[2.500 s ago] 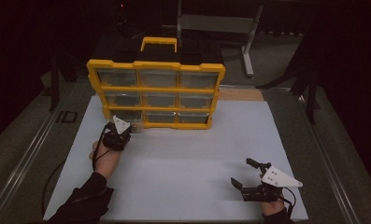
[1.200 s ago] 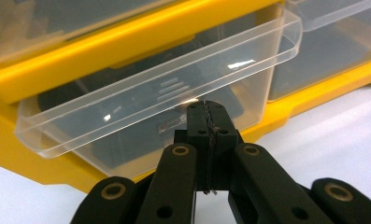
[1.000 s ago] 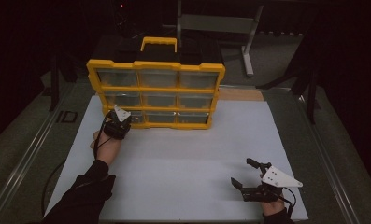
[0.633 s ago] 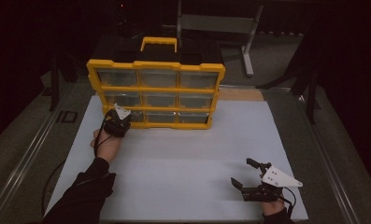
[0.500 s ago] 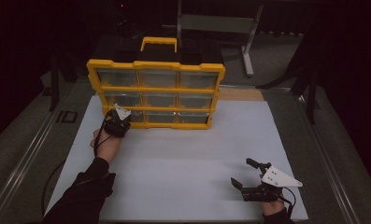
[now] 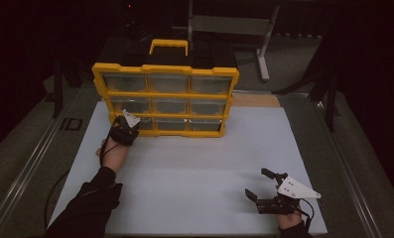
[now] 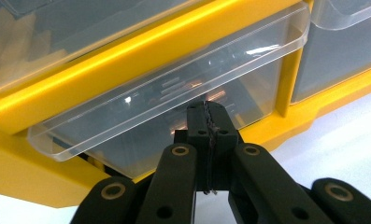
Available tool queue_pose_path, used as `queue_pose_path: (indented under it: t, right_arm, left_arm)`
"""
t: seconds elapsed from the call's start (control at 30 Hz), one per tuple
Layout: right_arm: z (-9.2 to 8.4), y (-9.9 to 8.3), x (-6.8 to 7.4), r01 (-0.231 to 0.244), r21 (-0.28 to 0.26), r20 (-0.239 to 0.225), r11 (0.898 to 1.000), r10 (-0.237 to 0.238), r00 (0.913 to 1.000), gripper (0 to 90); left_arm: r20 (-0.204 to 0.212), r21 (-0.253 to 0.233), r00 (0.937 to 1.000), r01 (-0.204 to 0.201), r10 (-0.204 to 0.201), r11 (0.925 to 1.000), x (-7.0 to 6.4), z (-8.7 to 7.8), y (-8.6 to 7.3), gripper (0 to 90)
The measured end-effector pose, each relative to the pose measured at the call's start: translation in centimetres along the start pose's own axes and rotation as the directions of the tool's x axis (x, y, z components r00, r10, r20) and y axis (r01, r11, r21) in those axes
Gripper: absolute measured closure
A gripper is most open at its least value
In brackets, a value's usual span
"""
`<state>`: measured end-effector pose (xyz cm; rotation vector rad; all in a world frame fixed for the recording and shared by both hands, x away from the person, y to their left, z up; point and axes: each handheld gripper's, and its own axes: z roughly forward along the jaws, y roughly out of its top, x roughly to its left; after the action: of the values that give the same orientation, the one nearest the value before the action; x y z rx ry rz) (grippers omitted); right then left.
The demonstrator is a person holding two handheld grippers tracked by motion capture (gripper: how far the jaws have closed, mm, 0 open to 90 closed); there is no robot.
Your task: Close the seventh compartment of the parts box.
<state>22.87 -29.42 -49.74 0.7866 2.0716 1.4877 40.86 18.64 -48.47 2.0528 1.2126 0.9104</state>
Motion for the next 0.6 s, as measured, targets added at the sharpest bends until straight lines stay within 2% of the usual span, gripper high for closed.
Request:
queue_pose_path:
  t: [0.1,0.23,0.37,0.4,0.43,0.6]
  right_arm:
    - [0.02,-0.01,0.00,-0.002,0.002,0.000,1.000,0.002,1.0000,8.9]
    - [0.03,0.00,0.01,-0.001,0.001,-0.001,1.000,0.001,1.0000,9.0]
    - [0.04,0.01,0.02,0.000,0.002,0.000,1.000,0.000,1.0000,8.9]
    - [0.04,0.01,0.02,0.000,0.002,0.000,1.000,0.000,1.0000,8.9]
    - [0.03,0.02,0.02,0.001,0.001,0.000,1.000,-0.001,1.0000,9.0]
    - [0.02,0.01,0.00,0.002,0.002,0.001,1.000,-0.002,1.0000,9.0]
  left_arm:
    - [0.003,0.001,1.0000,0.002,-0.002,1.0000,0.00,-0.01,0.01,88.0]
    - [0.023,0.016,0.9997,0.010,-0.010,0.9998,-0.41,-0.13,0.13,75.3]
    - [0.036,0.034,0.9972,0.064,-0.065,0.9974,-0.54,-0.11,0.21,62.3]
    - [0.036,0.034,0.9972,0.064,-0.065,0.9974,-0.54,-0.11,0.21,59.4]
    - [0.055,0.035,0.9948,0.084,-0.085,0.9959,-0.62,-0.12,0.13,59.4]
    - [0.061,0.048,0.9882,0.138,-0.141,0.9893,-0.73,-0.13,0.10,39.1]
